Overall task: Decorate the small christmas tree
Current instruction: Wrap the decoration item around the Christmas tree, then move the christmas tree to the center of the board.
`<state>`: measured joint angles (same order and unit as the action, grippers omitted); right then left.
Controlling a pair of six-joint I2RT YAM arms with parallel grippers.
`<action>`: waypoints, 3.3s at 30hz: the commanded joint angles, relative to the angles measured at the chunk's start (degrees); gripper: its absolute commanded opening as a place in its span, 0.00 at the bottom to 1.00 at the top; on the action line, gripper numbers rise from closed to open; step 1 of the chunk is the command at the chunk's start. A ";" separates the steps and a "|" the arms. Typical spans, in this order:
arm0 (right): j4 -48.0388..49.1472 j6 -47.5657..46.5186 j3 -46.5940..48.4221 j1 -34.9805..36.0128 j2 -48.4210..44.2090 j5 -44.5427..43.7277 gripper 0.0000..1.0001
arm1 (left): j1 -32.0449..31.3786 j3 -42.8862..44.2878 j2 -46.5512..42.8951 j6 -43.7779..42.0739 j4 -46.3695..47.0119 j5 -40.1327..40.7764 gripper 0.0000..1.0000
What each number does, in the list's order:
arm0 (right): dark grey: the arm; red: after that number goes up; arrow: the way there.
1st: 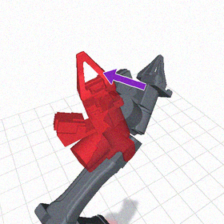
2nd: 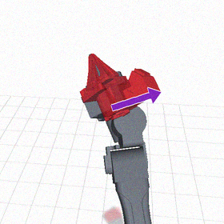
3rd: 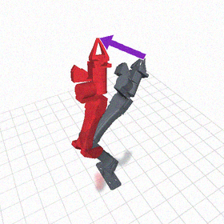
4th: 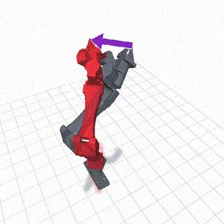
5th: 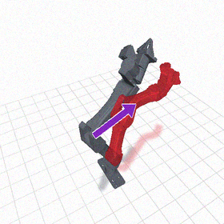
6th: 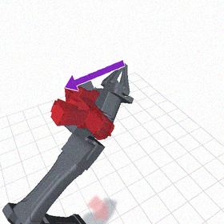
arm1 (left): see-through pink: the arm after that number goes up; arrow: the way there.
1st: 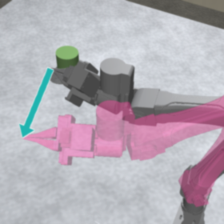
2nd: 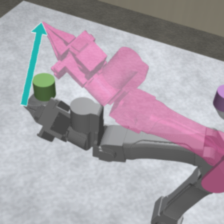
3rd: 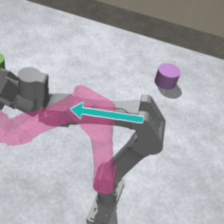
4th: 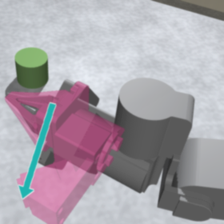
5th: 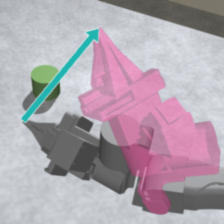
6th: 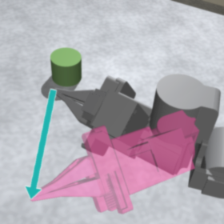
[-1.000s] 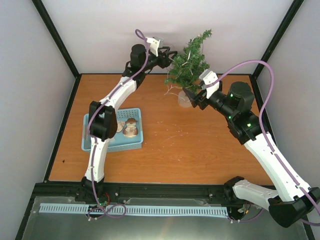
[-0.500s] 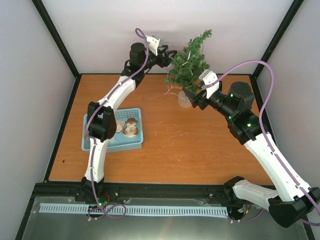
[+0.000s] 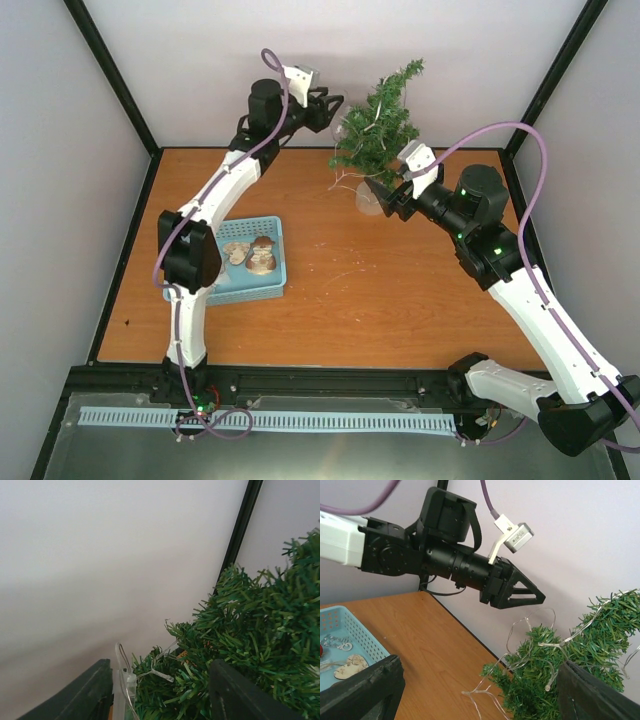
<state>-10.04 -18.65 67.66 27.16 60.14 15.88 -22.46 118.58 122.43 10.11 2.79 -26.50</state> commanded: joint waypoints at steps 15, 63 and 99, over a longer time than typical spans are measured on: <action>1.11 0.20 0.66 0.42 -0.42 0.98 0.83 | 2.42 13.86 6.80 3.53 -8.60 -3.62 0.52; 11.43 19.02 28.82 0.40 37.21 -41.34 0.80 | 1.98 -48.09 -25.40 18.43 9.99 0.28 0.54; 6.63 -3.99 21.32 -12.99 28.62 18.79 0.06 | 1.97 -47.67 -34.41 7.50 1.05 -5.51 0.55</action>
<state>-6.55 -19.40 89.65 16.23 92.29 16.84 -20.32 68.75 91.09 21.32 6.31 -28.32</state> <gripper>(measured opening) 0.143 0.556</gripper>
